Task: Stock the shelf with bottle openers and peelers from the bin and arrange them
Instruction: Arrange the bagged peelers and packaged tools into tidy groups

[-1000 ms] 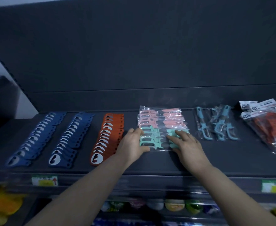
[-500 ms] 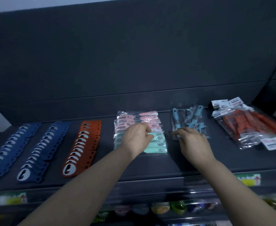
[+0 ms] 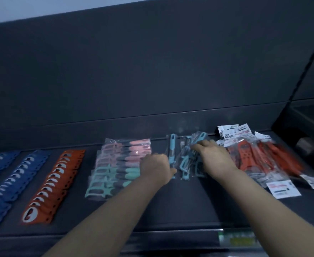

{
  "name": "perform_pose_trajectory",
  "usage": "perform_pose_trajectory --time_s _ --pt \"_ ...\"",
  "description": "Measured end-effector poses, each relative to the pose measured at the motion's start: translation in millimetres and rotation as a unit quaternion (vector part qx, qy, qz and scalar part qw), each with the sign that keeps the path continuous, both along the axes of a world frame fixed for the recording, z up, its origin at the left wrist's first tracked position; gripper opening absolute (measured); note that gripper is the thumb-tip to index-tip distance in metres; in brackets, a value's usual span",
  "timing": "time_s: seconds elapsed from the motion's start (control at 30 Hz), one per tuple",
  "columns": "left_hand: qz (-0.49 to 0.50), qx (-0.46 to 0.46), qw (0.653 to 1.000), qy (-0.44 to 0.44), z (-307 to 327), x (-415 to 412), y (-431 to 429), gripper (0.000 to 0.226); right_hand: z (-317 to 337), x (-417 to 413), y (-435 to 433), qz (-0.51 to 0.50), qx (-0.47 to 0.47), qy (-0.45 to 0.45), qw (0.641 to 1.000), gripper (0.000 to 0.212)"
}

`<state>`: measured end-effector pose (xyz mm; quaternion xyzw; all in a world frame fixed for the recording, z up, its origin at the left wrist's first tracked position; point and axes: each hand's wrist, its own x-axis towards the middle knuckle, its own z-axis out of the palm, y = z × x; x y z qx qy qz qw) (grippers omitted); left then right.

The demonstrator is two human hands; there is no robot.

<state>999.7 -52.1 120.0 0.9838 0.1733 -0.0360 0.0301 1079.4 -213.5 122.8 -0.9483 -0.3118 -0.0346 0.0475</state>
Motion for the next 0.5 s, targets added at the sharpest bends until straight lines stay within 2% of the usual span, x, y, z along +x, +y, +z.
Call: perform_pose_trajectory --time_s 0.13,0.27,0.37,0.5 --pt "0.037 -0.027 0.999 -0.001 3 6 -4 0.029 1 21 4 0.06 -0.059 -0.018 0.996 0.05" --pt "0.064 -0.031 0.997 -0.003 4 7 -4 0.041 4 40 8 0.117 -0.087 -0.053 0.988 0.034" --pt "0.088 -0.048 0.995 0.015 5 8 0 0.046 2 52 8 0.156 -0.101 -0.024 0.982 0.026" --pt "0.103 -0.074 0.992 0.028 8 9 4 0.048 -2 57 6 0.161 -0.046 -0.015 0.986 0.023"
